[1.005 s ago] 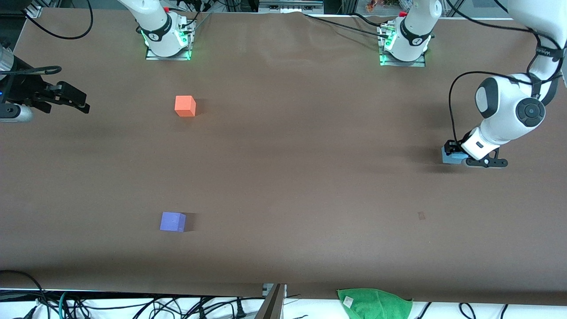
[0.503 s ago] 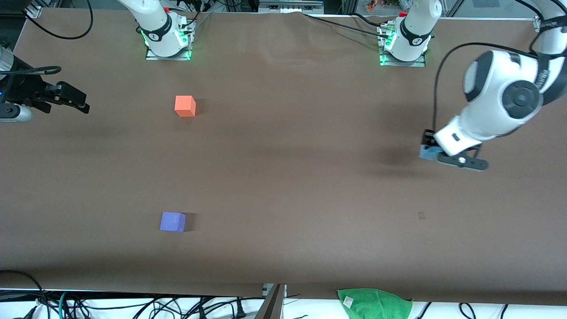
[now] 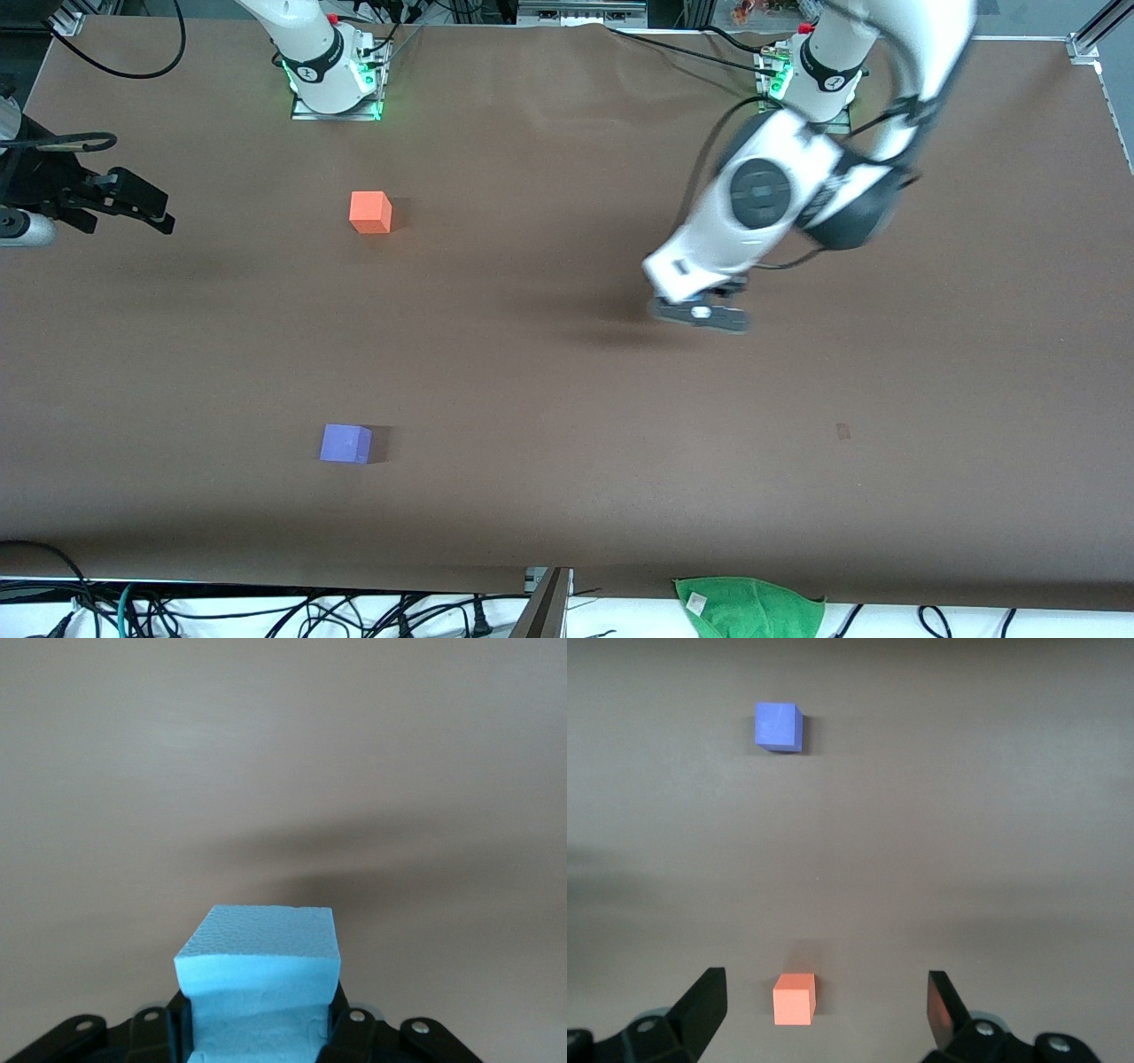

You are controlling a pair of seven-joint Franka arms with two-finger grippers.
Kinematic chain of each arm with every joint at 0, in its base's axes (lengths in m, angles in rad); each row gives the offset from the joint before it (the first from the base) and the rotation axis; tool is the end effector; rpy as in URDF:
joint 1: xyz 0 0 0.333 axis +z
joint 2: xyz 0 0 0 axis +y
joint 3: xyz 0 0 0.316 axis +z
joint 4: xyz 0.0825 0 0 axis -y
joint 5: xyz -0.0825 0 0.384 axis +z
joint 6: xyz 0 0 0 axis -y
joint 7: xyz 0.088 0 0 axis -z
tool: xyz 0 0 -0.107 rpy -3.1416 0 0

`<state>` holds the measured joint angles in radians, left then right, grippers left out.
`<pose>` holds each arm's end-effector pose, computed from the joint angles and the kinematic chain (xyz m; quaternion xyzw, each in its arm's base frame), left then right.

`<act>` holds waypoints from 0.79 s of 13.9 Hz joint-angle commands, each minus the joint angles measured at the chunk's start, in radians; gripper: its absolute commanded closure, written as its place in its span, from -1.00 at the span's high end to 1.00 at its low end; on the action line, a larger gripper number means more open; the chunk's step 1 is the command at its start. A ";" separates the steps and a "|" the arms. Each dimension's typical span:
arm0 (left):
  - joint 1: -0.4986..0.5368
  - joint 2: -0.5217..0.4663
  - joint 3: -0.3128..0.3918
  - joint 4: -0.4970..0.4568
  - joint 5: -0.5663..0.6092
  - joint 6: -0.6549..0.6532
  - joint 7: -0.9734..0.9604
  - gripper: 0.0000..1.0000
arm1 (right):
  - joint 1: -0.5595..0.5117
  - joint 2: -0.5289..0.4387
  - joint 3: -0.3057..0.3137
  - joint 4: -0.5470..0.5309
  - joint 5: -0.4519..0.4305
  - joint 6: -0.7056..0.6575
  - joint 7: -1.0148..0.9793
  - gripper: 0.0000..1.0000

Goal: Place blue block between orange and purple blocks
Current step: 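Carry the light blue cube with the left gripper toward the table middle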

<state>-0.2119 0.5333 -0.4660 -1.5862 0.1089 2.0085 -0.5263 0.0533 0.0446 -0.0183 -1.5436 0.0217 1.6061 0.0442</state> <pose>0.5576 -0.3860 0.3481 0.9946 -0.0750 -0.0600 0.0405 0.5713 0.0225 0.6154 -0.9999 0.0049 -0.0085 0.0108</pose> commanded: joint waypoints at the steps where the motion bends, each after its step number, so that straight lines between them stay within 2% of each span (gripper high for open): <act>1: -0.145 0.203 0.046 0.155 0.122 0.068 -0.148 -0.55 | -0.006 0.017 0.004 0.022 0.000 0.026 0.011 0.99; 3: -0.233 0.282 0.092 0.153 0.208 0.180 -0.298 -0.54 | -0.003 0.093 0.004 0.023 -0.003 0.072 0.005 0.99; 6: -0.311 0.343 0.153 0.155 0.233 0.286 -0.365 -0.44 | -0.003 0.097 0.004 0.033 -0.003 0.074 0.009 0.99; 7: -0.311 0.344 0.158 0.155 0.233 0.297 -0.365 -0.26 | -0.006 0.097 0.004 0.033 -0.003 0.075 0.005 0.99; 8: -0.311 0.344 0.156 0.155 0.236 0.299 -0.357 0.46 | -0.007 0.100 0.004 0.034 0.000 0.077 -0.004 0.99; 9: -0.305 0.341 0.156 0.155 0.238 0.299 -0.351 0.99 | -0.006 0.119 0.004 0.034 0.000 0.083 -0.004 0.99; 11: -0.291 0.320 0.156 0.150 0.238 0.286 -0.353 1.00 | 0.000 0.138 0.004 0.036 0.000 0.086 -0.004 0.99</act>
<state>-0.5086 0.8502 -0.3153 -1.4591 0.3179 2.2993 -0.8670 0.0544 0.1552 -0.0178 -1.5333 0.0217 1.6944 0.0443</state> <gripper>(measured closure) 0.207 0.000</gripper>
